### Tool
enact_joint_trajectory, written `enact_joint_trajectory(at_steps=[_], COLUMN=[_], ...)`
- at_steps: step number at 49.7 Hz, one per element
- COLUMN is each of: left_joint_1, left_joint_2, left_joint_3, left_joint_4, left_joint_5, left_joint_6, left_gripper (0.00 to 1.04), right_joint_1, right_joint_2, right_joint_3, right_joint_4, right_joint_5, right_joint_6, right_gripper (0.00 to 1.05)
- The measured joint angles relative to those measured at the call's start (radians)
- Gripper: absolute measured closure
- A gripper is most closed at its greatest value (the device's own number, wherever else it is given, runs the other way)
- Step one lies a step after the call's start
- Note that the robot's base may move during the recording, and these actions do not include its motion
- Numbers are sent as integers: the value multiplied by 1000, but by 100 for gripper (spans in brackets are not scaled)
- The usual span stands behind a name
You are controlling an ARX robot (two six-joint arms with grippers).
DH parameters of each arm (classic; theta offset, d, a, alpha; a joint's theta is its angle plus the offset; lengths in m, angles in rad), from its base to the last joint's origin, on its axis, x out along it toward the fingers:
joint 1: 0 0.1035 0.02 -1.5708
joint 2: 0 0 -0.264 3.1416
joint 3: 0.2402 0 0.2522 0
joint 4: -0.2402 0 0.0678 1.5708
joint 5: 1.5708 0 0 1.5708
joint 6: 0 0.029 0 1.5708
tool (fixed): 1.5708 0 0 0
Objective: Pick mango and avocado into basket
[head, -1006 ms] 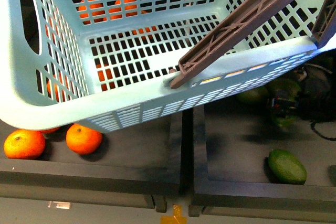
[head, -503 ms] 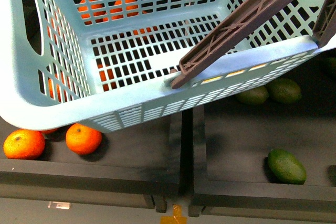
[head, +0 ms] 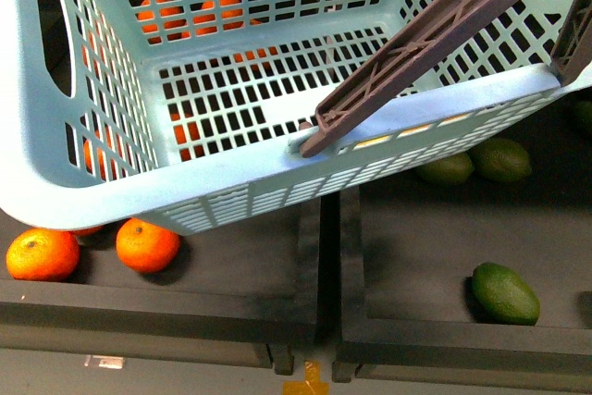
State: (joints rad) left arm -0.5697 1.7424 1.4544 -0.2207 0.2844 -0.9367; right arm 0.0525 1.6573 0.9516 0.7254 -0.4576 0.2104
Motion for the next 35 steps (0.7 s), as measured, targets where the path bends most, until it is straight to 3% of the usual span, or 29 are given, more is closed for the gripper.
enact_joint_trajectory(at_steps=[11, 21, 25, 35], left_joint_1=[0, 0, 0, 1], left_joint_2=[0, 0, 0, 0], left_joint_3=[0, 0, 0, 0], left_joint_4=[0, 0, 0, 0], left_joint_5=[0, 0, 2, -4], left_joint_6=[0, 1, -3, -2], left_gripper=[90, 90, 90, 90], right_joint_1=[72, 91, 87, 36], right_joint_2=[-2, -2, -4, -51], right_joint_3=[-17, -17, -17, -17], right_joint_4=[-7, -23, -24, -80], right_joint_5=[5, 27, 48, 291], right_joint_6=[-17, -27, -27, -43], right_gripper=[47, 8, 9, 9])
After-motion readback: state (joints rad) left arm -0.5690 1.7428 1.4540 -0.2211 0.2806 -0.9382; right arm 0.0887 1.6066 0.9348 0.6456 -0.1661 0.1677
